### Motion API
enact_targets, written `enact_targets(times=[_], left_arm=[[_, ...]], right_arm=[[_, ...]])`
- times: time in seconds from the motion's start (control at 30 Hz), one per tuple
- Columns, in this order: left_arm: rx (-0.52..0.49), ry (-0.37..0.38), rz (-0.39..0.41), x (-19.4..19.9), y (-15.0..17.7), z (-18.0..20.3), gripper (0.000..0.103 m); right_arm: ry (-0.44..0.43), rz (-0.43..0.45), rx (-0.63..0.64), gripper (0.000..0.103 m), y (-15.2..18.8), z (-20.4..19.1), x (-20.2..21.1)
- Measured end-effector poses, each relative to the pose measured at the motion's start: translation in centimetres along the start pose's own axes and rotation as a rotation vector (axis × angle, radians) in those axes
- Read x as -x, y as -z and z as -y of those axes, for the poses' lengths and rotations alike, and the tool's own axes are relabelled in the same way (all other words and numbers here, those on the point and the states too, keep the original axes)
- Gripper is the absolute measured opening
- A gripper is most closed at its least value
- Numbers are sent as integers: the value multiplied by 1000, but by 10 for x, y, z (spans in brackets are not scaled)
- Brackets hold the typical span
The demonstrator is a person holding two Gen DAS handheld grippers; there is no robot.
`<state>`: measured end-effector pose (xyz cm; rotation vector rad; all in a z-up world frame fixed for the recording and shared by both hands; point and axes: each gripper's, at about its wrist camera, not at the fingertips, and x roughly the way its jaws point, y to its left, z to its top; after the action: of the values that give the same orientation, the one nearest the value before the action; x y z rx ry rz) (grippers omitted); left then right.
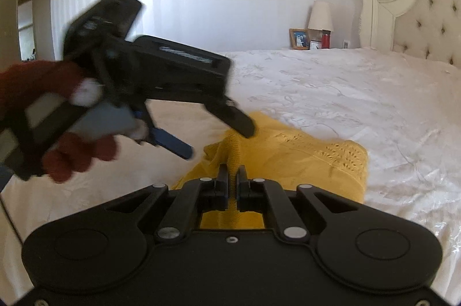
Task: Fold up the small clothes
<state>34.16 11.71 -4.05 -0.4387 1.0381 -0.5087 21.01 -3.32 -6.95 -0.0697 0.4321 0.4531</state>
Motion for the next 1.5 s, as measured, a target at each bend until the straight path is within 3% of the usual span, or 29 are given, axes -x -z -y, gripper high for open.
enact_targets(times=[0.37,0.4,0.47,0.53,0.6,0.63,0.8,0.93,1.0,1.03,1.1,1.17,1.27,1.33,1.4,1.5], left_arm=[[-58,-37,93,-25,-33,3,98],[-60,-45,95,-27,-35,4,86],[-60,-82,83,-34,-40,2,79],[-60,-124,57,-43,-43,1,66],[-66,-151,26,-50,-44,-1,18],[-61,-163,35,-48,-43,-1,14],[-146,-131,139,-6,-32,7,14],[-132,-160,102,-10,-28,-18,16],[-150,-195,88,-22,-28,-27,27],[-172,-205,108,-23,-27,-30,32],[-222,-253,157,-22,-28,-30,48],[-274,-301,187,-20,-31,-28,51],[-316,-348,240,-6,-30,-19,51],[-342,-332,265,11,-23,-13,57],[-368,-303,267,24,-9,-8,70],[-388,-281,257,37,16,-1,72]], right_arm=[[-45,6,40,9,8,-9,6],[-46,6,40,9,9,-9,5],[-50,5,41,9,11,-12,6],[-55,5,43,9,11,-14,7],[-58,5,50,9,11,-17,7],[-57,8,56,9,11,-19,8],[-76,31,107,9,10,-35,17],[-102,-52,205,10,25,-62,-4],[-115,-88,215,22,34,-69,-14],[-132,-110,223,22,37,-72,-17],[-176,-114,219,38,41,-74,-13],[-221,-100,177,45,40,-68,-2],[-220,-75,104,46,36,-51,15],[-207,-46,22,52,31,-33,26],[-176,-20,-61,58,26,-12,33],[-99,-17,-142,59,20,16,34]])
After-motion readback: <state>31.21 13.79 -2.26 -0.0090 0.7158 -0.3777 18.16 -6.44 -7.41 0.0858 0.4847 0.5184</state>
